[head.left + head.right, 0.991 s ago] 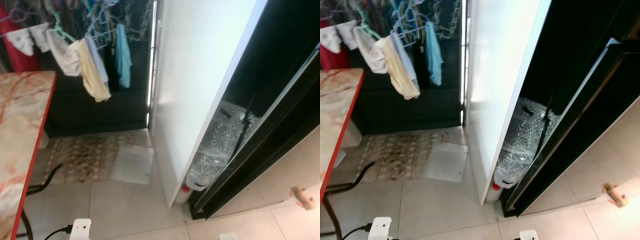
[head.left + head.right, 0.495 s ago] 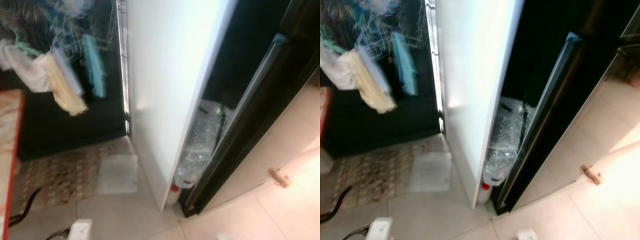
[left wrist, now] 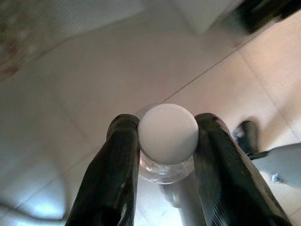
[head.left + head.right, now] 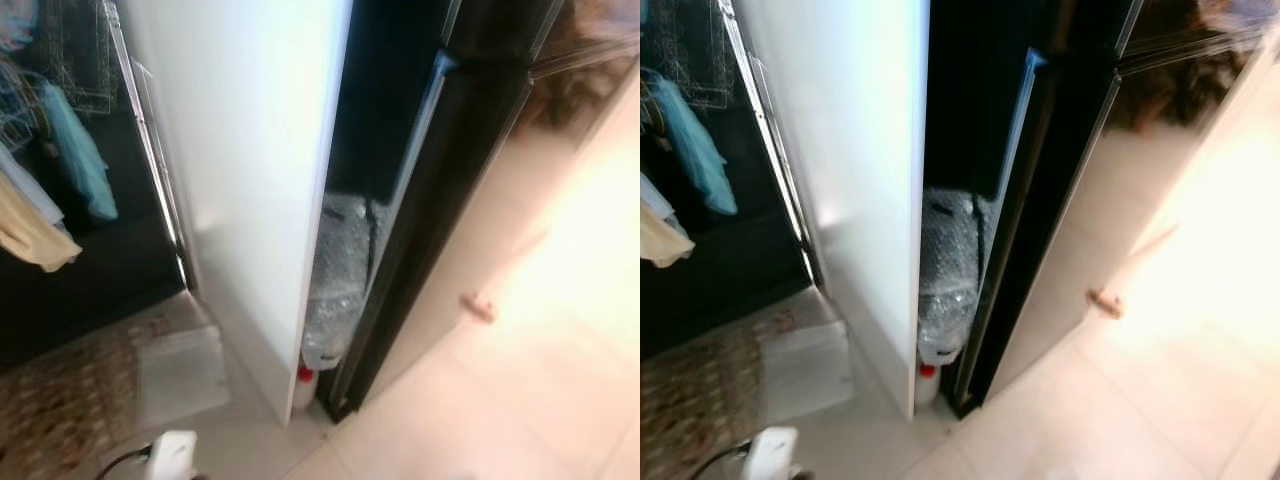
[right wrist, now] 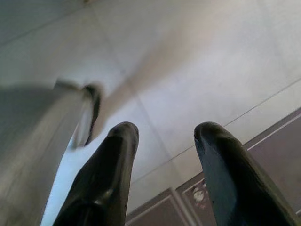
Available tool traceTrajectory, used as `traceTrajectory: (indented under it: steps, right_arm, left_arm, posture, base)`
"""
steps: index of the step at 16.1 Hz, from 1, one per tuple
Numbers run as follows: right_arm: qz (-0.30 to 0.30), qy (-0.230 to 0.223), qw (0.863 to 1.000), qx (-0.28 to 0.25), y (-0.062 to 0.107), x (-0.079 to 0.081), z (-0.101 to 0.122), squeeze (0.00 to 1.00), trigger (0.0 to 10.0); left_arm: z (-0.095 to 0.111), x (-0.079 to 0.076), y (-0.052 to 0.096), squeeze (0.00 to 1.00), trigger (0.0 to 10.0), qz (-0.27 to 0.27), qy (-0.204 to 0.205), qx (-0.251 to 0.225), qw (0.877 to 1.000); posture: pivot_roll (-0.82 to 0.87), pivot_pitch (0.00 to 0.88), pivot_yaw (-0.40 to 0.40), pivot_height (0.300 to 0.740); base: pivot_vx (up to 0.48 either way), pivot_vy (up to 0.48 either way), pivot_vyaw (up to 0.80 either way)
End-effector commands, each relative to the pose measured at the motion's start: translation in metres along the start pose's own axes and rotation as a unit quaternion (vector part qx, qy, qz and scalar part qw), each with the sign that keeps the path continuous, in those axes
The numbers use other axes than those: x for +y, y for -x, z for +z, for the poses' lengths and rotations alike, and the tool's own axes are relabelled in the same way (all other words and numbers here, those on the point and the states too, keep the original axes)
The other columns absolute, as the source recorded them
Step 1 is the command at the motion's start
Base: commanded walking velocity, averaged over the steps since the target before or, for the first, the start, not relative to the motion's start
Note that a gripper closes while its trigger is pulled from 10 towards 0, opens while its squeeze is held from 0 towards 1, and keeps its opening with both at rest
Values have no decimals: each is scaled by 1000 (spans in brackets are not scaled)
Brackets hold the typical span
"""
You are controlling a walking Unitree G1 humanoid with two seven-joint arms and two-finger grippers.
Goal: Restocking fridge
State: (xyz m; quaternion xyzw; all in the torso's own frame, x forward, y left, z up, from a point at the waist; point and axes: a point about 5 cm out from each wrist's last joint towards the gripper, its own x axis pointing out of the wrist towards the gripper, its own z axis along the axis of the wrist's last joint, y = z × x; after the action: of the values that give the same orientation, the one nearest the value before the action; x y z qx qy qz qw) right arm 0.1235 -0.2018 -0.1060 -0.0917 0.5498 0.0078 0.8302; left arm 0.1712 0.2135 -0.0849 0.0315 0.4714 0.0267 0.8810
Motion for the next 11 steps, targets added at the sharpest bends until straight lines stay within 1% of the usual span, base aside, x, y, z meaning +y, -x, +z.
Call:
traceTrajectory:
  steps: [1, 5, 9, 11]
  right_arm:
    - [7, 0, 1000, 1, 0, 6, -1, 0, 10000]
    - [4, -3, 1000, -5, -1, 4, 3, 0, 10000]
    - [5, -3, 1000, -7, -1, 4, 6, 0, 10000]
    - [6, -3, 1000, -11, -1, 4, 6, 0, 10000]
  left_arm:
    - [-16, 9, 3, 0, 10000, 10, 1, 31, 999]
    - [-11, 11, 3, 0, 10000, 17, 10, 25, 999]
    - [-10, 9, 2, 0, 10000, 15, 14, 23, 1000]
    - [-10, 9, 2, 0, 10000, 14, 14, 23, 1000]
  posture:
    - [32, 0, -74, 740]
    - [33, 18, -74, 740]
    - [38, 42, -74, 740]
    - [34, 51, -75, 740]
  base:
    - [0, 0, -763]
    - [0, 0, -769]
    - [0, 0, -759]
    - [0, 0, 0]
